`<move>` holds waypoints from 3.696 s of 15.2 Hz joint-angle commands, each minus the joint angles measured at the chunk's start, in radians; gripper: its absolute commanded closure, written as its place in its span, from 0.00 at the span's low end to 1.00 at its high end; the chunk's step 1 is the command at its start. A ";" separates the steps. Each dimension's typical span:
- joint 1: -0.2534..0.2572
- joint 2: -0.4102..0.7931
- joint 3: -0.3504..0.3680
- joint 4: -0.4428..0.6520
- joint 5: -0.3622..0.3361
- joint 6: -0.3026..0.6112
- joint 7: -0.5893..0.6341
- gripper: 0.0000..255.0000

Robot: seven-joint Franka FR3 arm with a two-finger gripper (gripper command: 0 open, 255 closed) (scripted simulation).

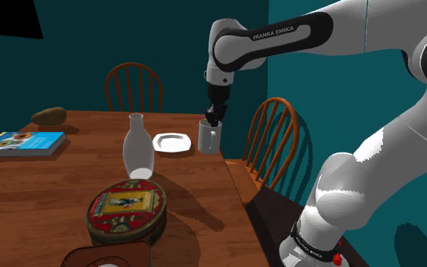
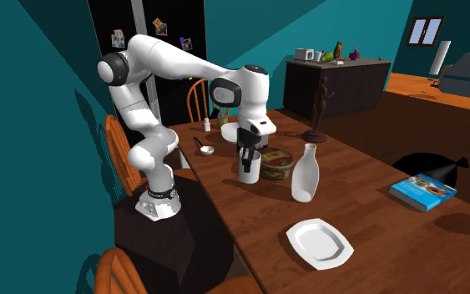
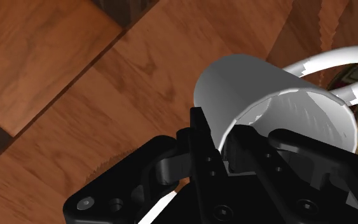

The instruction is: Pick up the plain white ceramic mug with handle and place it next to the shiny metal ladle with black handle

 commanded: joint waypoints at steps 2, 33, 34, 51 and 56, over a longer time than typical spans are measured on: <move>0.000 -0.005 0.000 0.037 0.000 -0.042 0.001 1.00; 0.281 -0.740 0.466 -0.298 0.423 -0.387 0.536 1.00; 0.293 -0.752 0.487 -0.293 0.446 -0.397 0.561 1.00; 0.383 -0.760 0.863 -0.046 0.801 -0.465 0.985 1.00; 0.351 -0.724 0.973 0.081 0.880 -0.462 1.100 1.00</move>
